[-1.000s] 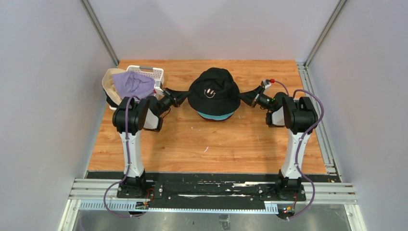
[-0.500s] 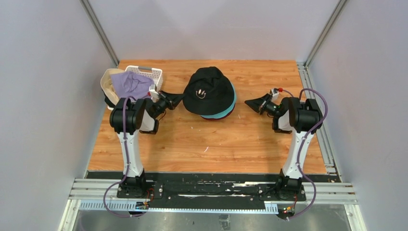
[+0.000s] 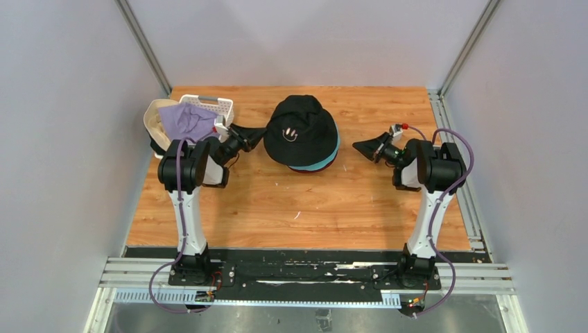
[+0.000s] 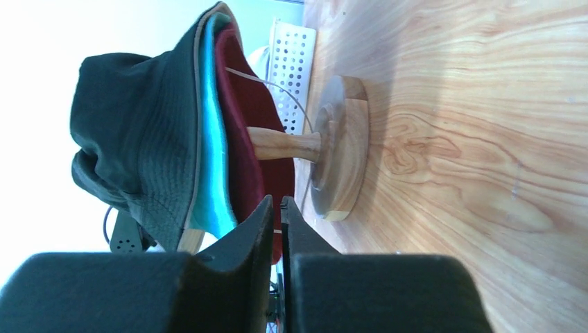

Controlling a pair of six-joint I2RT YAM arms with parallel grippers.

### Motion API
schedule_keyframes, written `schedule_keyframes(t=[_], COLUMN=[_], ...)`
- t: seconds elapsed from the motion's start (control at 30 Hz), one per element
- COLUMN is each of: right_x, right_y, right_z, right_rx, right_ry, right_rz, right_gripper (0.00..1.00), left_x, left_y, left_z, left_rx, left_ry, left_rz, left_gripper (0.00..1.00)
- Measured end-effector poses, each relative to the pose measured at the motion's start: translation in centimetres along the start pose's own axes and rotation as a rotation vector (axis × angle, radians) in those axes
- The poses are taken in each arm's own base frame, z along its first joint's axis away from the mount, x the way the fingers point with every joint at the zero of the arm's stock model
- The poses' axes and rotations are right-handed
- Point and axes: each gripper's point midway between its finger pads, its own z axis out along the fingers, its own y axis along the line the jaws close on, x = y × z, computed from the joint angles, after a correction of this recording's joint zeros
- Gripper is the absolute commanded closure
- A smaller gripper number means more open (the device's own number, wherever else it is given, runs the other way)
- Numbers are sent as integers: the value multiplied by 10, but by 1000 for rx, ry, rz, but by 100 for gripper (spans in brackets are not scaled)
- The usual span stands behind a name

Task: Stack the hats
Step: Stack the hat on the hat.

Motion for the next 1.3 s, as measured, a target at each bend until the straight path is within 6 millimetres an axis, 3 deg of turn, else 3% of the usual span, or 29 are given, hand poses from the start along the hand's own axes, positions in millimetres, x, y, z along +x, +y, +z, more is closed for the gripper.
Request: schedule_keyframes(t=[0.1, 0.27, 0.47, 0.63, 0.77, 1.0, 1.07, 1.3], right_x=[-2, -4, -2, 13, 25, 37, 40, 50], right_y=[12, 38, 59, 66, 83, 105, 107, 100], right_z=[0, 0, 2, 12, 20, 25, 23, 20], right_rx=[-21, -64, -98, -111, -141, -178, -180, -161], right_ry=[0, 6, 17, 59, 95, 127, 130, 139], right_rz=[-17, -60, -90, -88, -114, -145, -146, -116], right_gripper=[75, 64, 63, 63, 63, 63, 63, 63], left_x=[-1, 5, 15, 21, 22, 25, 29, 49], left_y=[-9, -22, -32, -34, -36, -46, -48, -49], left_z=[8, 19, 29, 32, 32, 31, 29, 13], left_rx=[26, 64, 88, 95, 97, 112, 111, 82], left_ry=[7, 32, 59, 73, 73, 75, 79, 78], left_rz=[6, 12, 11, 4, 5, 14, 12, 8], left_gripper=[72, 72, 72, 71, 71, 89, 93, 89])
